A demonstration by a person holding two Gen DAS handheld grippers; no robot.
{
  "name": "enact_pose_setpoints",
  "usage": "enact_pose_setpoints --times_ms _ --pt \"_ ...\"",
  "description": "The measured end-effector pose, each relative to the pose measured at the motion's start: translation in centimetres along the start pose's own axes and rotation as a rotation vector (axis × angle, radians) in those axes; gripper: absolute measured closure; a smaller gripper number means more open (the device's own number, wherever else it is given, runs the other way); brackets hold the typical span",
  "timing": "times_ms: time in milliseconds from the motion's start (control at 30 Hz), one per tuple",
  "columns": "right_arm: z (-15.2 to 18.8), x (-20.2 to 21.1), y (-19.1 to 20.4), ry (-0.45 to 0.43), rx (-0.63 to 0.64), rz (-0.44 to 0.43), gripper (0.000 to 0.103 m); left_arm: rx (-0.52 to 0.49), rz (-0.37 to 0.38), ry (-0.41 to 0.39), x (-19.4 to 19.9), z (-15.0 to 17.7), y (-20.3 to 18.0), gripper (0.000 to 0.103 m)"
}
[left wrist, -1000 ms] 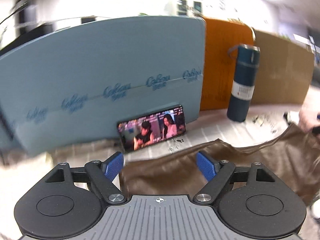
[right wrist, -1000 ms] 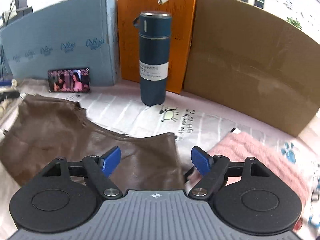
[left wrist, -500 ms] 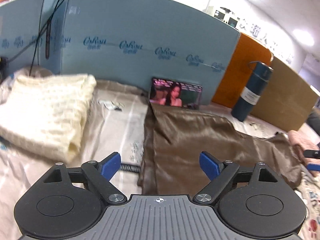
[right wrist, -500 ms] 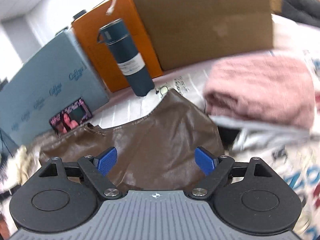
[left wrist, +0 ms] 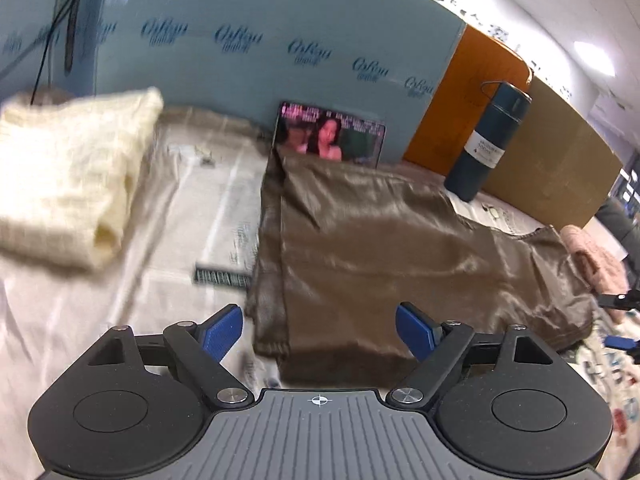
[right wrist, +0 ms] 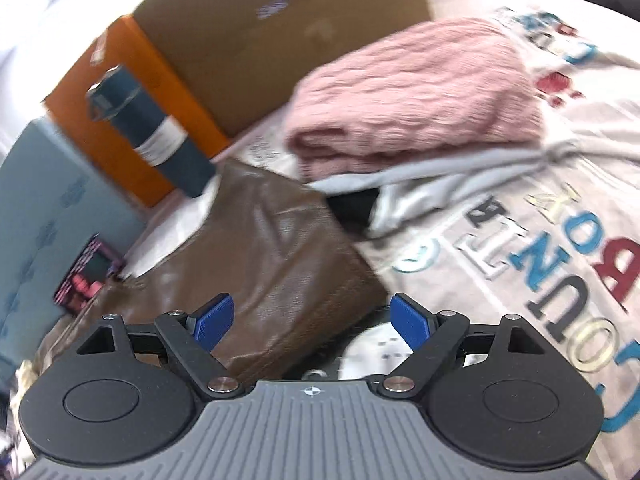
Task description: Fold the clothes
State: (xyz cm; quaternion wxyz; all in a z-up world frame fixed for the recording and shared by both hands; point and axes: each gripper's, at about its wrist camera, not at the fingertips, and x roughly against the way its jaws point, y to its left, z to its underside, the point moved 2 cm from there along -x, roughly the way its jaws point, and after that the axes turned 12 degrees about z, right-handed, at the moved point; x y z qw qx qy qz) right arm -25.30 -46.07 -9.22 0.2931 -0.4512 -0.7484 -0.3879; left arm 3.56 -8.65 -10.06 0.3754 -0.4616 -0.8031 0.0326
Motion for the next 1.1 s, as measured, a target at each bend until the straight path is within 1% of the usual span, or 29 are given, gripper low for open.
enact_pose_setpoints --times_ms 67,233,300,367,433,467,533,600,667,700,767,867,1000,1033,1100 --pt "0.0 -0.3 -0.5 0.01 -0.024 0.001 0.019 -0.067 -0.041 -0.004 -0.6 -0.8 0.1 0.017" --pt "0.1 -1.1 -0.8 0.046 -0.062 -0.007 0.019 -0.075 0.018 0.045 -3.1 -2.1 1.0 0.015" --pt "0.2 -1.4 -0.9 0.055 -0.077 -0.013 0.019 -0.056 0.023 0.086 -4.3 -2.2 1.1 0.016" --pt "0.3 -1.7 -0.9 0.06 -0.098 -0.018 0.019 -0.055 0.053 0.091 -4.8 -2.3 0.8 0.016" --pt "0.4 -2.0 -1.0 0.071 -0.122 -0.028 0.019 -0.08 0.04 0.086 -4.9 -2.4 0.4 0.017" --pt "0.4 -2.2 -1.0 0.073 -0.133 -0.031 0.019 -0.086 0.034 0.086 -5.1 -2.5 0.4 0.02" --pt "0.4 -2.5 -1.0 0.077 -0.153 -0.036 0.019 -0.097 0.024 0.087 -5.3 -2.7 0.3 0.034" --pt "0.5 -2.9 -0.9 0.086 -0.161 -0.037 0.019 -0.108 0.013 0.088 -5.6 -2.9 0.3 0.061" --pt "0.6 -3.1 -0.8 0.091 -0.17 -0.042 0.019 -0.12 0.003 0.089 -5.9 -3.1 0.2 0.074" --pt "0.6 -3.1 -0.8 0.095 -0.18 -0.056 0.019 -0.125 -0.002 0.089 -6.0 -3.2 0.2 0.078" --pt "0.7 -3.4 -1.0 0.11 -0.215 -0.093 0.019 -0.137 -0.013 0.09 -6.3 -3.4 0.1 0.081" --pt "0.7 -4.0 -1.7 0.142 -0.307 -0.176 0.018 -0.154 -0.029 0.091 -6.7 -3.8 0.1 0.081" --pt "0.4 -4.7 -2.7 0.125 -0.42 -0.214 0.019 -0.172 -0.058 0.098 -7.4 -4.2 0.0 0.081" --pt "0.3 -4.9 -2.8 0.123 -0.444 -0.221 0.023 -0.177 -0.064 0.099 -7.5 -4.3 -0.1 0.08" --pt "0.1 -5.1 -2.8 0.111 -0.459 -0.207 0.043 -0.177 -0.078 0.095 -7.3 -4.3 -0.2 0.077"
